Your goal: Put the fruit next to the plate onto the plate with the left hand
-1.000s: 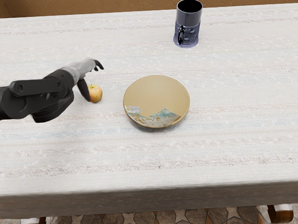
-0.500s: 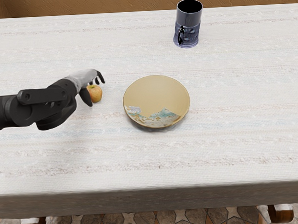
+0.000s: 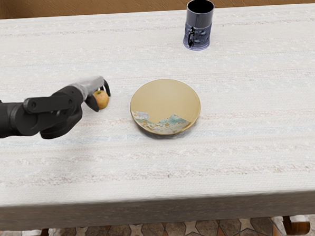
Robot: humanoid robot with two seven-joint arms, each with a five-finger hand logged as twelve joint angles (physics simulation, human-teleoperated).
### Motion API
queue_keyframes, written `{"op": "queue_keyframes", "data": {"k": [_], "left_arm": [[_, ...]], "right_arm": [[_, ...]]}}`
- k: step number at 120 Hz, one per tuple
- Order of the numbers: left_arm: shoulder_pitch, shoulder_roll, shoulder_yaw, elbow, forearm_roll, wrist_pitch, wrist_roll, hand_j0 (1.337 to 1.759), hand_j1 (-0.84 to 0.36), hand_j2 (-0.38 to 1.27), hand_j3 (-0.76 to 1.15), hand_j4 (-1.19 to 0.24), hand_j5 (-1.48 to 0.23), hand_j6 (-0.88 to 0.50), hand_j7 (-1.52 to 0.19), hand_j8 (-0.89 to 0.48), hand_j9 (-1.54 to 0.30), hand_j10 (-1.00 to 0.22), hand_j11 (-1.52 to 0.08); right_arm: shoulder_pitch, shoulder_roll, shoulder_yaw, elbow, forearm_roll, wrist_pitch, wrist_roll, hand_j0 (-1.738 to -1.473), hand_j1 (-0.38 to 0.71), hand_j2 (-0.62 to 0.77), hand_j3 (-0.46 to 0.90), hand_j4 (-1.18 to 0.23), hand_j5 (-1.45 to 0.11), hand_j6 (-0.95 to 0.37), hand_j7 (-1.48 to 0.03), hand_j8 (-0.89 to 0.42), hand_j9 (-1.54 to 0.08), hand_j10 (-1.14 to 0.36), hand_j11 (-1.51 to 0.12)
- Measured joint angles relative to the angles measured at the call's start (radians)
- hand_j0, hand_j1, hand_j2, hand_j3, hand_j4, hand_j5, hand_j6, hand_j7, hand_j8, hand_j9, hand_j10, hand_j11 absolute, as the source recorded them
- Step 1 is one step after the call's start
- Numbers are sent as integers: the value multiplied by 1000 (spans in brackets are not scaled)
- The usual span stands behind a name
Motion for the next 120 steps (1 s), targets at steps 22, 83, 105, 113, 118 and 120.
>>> {"op": "queue_keyframes", "data": {"k": [22,83,105,113,118,120], "left_arm": [[-34,-14,-2,-7,-15,-21,-2,1653,-275,278,0,-638,-824,-450,-864,-427,-887,-672,-884],[-222,-186,-19,-36,-48,-28,0,1654,-215,203,0,-628,-949,-448,-919,-440,-921,-733,-922],[-224,-215,-59,-106,-83,-28,0,1655,-244,264,0,-636,-961,-436,-933,-434,-918,-723,-919],[-217,-216,-69,-131,-103,-29,0,1655,-244,268,0,-635,-969,-434,-931,-437,-914,-711,-916],[-214,-215,-73,-143,-112,-33,0,1656,-246,285,0,-633,-970,-436,-925,-440,-909,-703,-911],[-212,-215,-74,-147,-117,-38,0,1656,-248,285,0,-633,-970,-439,-923,-442,-907,-701,-909]], "right_arm": [[0,0,0,0,0,0,0,-1658,-312,-6,0,-31,-40,-31,-40,-31,-40,-31,-40],[0,0,0,0,0,0,0,-1658,-312,-6,0,-31,-40,-31,-40,-31,-40,-31,-40],[0,0,0,0,0,0,0,-1658,-312,-6,0,-31,-40,-31,-40,-31,-40,-31,-40],[0,0,0,0,0,0,0,-1658,-312,-6,0,-31,-40,-31,-40,-31,-40,-31,-40],[0,0,0,0,0,0,0,-1658,-312,-6,0,-31,-40,-31,-40,-31,-40,-31,-40],[0,0,0,0,0,0,0,-1658,-312,-6,0,-31,-40,-31,-40,-31,-40,-31,-40]]}}
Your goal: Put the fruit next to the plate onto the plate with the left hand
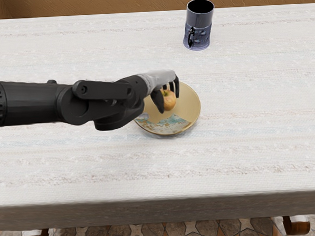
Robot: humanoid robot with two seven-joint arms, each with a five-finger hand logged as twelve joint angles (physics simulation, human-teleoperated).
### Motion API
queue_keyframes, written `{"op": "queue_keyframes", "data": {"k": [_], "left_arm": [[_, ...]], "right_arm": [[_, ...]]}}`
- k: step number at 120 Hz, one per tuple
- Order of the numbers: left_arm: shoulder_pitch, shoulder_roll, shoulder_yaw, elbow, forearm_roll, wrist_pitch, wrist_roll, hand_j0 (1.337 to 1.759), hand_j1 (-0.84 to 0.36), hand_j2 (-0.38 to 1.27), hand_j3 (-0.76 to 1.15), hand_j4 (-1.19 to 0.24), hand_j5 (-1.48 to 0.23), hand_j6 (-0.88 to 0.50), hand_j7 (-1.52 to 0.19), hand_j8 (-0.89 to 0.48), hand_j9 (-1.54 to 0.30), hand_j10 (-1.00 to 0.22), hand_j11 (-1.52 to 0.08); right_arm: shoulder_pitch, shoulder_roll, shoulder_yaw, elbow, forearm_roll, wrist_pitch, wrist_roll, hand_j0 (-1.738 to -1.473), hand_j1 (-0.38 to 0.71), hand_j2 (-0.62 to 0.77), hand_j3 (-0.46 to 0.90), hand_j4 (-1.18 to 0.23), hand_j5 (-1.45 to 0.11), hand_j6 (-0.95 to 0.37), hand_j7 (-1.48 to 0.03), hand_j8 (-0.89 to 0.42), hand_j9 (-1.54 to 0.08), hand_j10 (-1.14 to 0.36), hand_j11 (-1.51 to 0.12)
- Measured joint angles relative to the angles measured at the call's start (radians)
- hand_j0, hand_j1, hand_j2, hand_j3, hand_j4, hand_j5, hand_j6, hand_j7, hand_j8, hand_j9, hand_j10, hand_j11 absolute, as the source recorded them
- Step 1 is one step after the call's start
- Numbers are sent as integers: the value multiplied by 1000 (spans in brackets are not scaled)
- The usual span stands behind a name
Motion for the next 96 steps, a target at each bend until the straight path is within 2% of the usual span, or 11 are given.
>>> {"op": "queue_keyframes", "data": {"k": [5,12,20,34,46,58,68,78,96], "left_arm": [[4,0,-2,-7,-12,-9,0,1656,-236,246,0,-629,-969,-441,-917,-443,-903,-694,-904],[7,0,-4,-11,-22,-17,0,1657,-263,328,0,-623,-953,-442,-899,-446,-885,-681,-887],[12,0,-5,-8,-27,-20,0,1657,-267,299,0,-611,-895,-456,-851,-456,-843,-647,-844],[12,0,-6,2,-30,-23,-1,1658,-144,194,0,-466,-663,-378,-638,-378,-633,-486,-634],[7,23,-39,5,-32,-24,-1,1658,-69,139,0,-382,-532,-329,-517,-329,-514,-395,-514],[16,147,-118,4,-81,-90,-1,1658,-23,105,0,-332,-452,-299,-443,-299,-441,-339,-442],[62,250,-183,1,-192,-154,-1,1658,1,87,0,-305,-410,-283,-404,-283,-403,-310,-403],[101,405,-243,-13,-298,-236,-1,1658,17,74,0,-286,-382,-271,-377,-271,-377,-289,-377],[260,713,-329,-126,-365,-295,-1,1658,34,62,0,-267,-352,-260,-350,-260,-350,-269,-350]], "right_arm": [[0,0,0,0,0,0,0,-1658,-312,-6,0,-31,-40,-31,-40,-31,-40,-31,-40],[0,0,0,0,0,0,0,-1658,-312,-6,0,-31,-40,-31,-40,-31,-40,-31,-40],[0,0,0,0,0,0,0,-1658,-312,-6,0,-31,-40,-31,-40,-31,-40,-31,-40],[0,0,0,0,0,0,0,-1658,-312,-6,0,-31,-40,-31,-40,-31,-40,-31,-40],[0,0,0,0,0,0,0,-1658,-312,-6,0,-31,-40,-31,-40,-31,-40,-31,-40],[0,0,0,0,0,0,0,-1658,-312,-6,0,-31,-40,-31,-40,-31,-40,-31,-40],[0,0,0,0,0,0,0,-1658,-312,-6,0,-31,-40,-31,-40,-31,-40,-31,-40],[0,0,0,0,0,0,0,-1658,-312,-6,0,-31,-40,-31,-40,-31,-40,-31,-40],[0,0,0,0,0,0,0,-1658,-312,-6,0,-31,-40,-31,-40,-31,-40,-31,-40]]}}
